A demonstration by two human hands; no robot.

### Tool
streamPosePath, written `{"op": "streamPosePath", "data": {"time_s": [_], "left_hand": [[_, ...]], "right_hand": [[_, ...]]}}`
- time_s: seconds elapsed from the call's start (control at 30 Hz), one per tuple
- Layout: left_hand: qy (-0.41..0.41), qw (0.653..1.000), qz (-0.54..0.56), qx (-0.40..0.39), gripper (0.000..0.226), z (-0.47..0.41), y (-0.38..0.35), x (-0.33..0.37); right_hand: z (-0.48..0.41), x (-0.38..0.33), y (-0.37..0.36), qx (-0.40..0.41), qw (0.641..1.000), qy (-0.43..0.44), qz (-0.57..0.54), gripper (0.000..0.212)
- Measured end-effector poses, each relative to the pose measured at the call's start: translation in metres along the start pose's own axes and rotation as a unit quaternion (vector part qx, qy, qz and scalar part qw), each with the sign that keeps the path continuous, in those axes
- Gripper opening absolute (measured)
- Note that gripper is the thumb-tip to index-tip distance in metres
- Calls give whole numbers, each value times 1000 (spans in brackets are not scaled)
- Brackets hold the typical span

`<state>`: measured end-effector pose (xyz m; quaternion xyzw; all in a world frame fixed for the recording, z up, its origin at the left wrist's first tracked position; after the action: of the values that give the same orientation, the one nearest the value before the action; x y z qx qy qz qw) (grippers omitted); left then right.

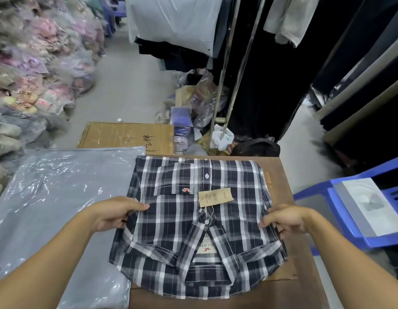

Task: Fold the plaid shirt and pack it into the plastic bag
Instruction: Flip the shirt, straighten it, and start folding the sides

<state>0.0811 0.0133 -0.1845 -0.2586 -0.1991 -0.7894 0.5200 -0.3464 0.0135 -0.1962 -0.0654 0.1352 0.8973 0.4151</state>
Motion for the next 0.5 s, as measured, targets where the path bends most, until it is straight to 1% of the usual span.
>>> {"op": "streamPosePath", "data": {"time_s": [0.03, 0.1, 0.17, 0.23, 0.27, 0.3, 0.37, 0.4, 0.43, 0.47, 0.5], "left_hand": [[0, 1000, -8, -10, 39, 0, -1, 1], [-8, 1000, -4, -10, 42, 0, 2, 3], [-21, 999, -21, 15, 38, -3, 6, 8], [-28, 999, -13, 37, 34, -4, 6, 16], [-36, 998, -6, 44, 31, -5, 7, 18], [-43, 998, 7, 48, 29, -6, 8, 20], [-52, 996, 59, 40, 29, -8, 11, 20], [-50, 996, 57, 37, 27, -10, 13, 17], [-41, 998, 36, 43, 20, -9, 14, 14], [-31, 998, 4, 54, 18, -10, 15, 12], [-22, 997, -22, 71, 22, -9, 17, 10]], "right_hand": [[0, 4, -5, -22, 1000, -5, 9, 31], [2, 5, -8, -33, 999, -5, 25, 50], [3, -2, -6, -24, 999, 6, 32, 63], [-3, -5, 2, -6, 1000, 17, 15, 89], [-6, -4, 4, -7, 1000, 20, 0, 97], [-10, -3, 5, -17, 999, 29, -18, 93], [-19, 4, 5, -47, 997, 38, -53, 69], [-18, 5, 0, -67, 995, 40, -60, 60], [-14, 5, -5, -80, 995, 37, -49, 58], [-9, 4, -11, -92, 995, 30, -25, 67], [-4, 3, -15, -89, 996, 26, 5, 81]]}}
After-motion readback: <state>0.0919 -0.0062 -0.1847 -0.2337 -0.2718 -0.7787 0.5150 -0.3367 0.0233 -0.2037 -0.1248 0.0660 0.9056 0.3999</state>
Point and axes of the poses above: each hand's wrist, its own z-axis away from the middle knuckle, its own y-axis out of the back of the hand, x = y × z, the point moved 9 cm from there along -z, towards the middle knuckle, and after that the axes turned 7 degrees about -y, right-handed, at the moved point
